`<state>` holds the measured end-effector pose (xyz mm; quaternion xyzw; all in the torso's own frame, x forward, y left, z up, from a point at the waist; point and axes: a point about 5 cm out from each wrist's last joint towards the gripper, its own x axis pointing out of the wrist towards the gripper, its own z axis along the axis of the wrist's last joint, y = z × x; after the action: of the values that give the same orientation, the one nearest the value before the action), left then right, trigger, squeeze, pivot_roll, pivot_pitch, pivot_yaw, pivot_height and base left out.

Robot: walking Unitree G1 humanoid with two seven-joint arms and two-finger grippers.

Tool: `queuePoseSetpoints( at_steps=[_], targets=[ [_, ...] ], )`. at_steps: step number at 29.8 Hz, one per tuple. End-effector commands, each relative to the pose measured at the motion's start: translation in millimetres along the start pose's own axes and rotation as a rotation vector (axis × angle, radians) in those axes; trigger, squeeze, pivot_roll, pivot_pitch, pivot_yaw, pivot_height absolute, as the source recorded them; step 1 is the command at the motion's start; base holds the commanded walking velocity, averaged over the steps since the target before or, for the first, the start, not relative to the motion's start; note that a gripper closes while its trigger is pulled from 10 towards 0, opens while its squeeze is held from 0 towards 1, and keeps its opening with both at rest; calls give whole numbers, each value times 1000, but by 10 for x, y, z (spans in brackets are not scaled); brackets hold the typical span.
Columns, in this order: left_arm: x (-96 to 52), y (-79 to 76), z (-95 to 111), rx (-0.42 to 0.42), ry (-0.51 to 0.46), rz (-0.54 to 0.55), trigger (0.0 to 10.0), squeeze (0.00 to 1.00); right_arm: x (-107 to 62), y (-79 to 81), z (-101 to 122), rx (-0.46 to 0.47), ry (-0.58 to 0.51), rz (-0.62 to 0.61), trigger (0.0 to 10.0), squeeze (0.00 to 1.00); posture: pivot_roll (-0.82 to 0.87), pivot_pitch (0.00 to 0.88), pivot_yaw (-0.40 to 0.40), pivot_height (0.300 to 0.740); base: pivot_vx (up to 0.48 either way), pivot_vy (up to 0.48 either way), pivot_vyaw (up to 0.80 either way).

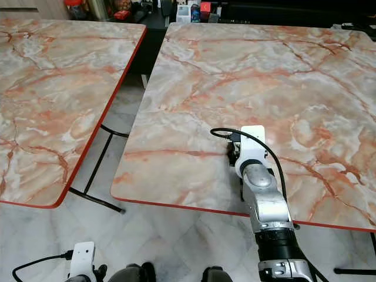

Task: Setting the table

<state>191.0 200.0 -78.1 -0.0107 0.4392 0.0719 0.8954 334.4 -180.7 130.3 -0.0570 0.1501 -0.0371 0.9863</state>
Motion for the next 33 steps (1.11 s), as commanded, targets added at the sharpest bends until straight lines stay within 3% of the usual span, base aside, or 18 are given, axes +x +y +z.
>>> queuePoseSetpoints(
  at_steps=[1, 9, 20, 33],
  targets=[
    [-15, 52, -81, -4, 33, 7, 10000, 0, -34, 18, -11, -1, 8, 11, 10000, 0, -38, 223, 18, 711, 0, 0, 0],
    [-14, 66, -72, -1, 30, 12, 10000, 0, -95, 18, 36, -3, 13, 16, 10000, 0, -46, 222, 16, 711, 0, 0, 0],
    [-13, 72, -64, -9, 29, 13, 10000, 0, -175, 157, 94, -47, 26, 100, 10000, 0, -57, 231, 9, 711, 0, 0, 0],
    [-21, 24, -124, -13, 48, 5, 10000, 0, -299, 139, 213, -51, 24, 86, 10000, 0, -71, 253, 7, 711, 0, 0, 0]
  ],
)
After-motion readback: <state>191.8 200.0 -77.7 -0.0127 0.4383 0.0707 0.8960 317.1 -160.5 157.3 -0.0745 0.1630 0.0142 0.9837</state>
